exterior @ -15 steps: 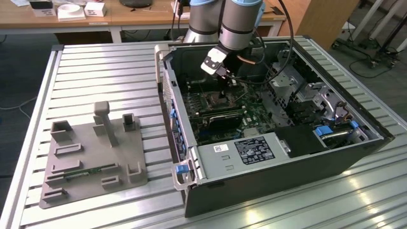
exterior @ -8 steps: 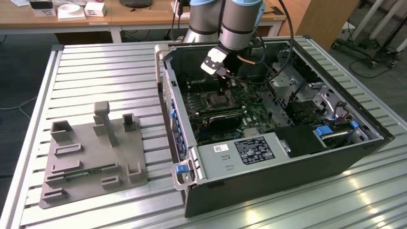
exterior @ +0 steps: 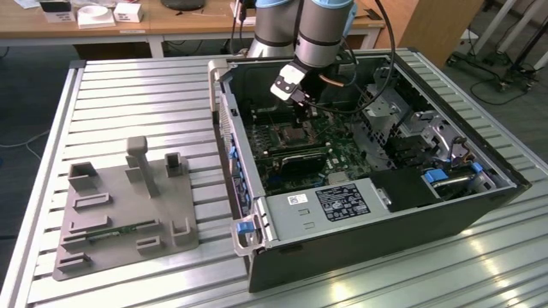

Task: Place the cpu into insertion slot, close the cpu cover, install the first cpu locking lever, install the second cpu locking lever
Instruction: 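Close the cpu cover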

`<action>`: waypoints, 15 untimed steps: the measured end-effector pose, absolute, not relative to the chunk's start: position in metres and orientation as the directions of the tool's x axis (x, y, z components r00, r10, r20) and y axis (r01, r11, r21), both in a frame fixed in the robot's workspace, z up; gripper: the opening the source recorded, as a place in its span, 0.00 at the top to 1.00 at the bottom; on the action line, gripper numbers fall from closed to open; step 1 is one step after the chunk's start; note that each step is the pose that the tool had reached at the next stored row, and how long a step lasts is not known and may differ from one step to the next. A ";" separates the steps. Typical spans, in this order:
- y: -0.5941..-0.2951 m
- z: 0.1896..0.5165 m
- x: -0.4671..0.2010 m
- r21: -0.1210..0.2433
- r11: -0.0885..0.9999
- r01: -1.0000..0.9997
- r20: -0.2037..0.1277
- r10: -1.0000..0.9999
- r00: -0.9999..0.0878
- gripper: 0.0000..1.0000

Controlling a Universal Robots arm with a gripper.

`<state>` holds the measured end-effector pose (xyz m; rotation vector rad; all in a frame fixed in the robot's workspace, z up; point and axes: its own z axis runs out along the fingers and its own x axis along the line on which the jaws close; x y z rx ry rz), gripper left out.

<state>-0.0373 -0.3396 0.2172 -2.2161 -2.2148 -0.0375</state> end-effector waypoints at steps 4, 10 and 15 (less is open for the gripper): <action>-0.340 0.217 -0.037 0.011 -0.001 1.000 0.023 1.000 0.000 0.90; -0.340 0.217 -0.037 0.011 -0.001 1.000 0.023 1.000 0.000 0.90; -0.340 0.227 -0.037 0.011 -0.001 1.000 0.023 1.000 0.000 0.90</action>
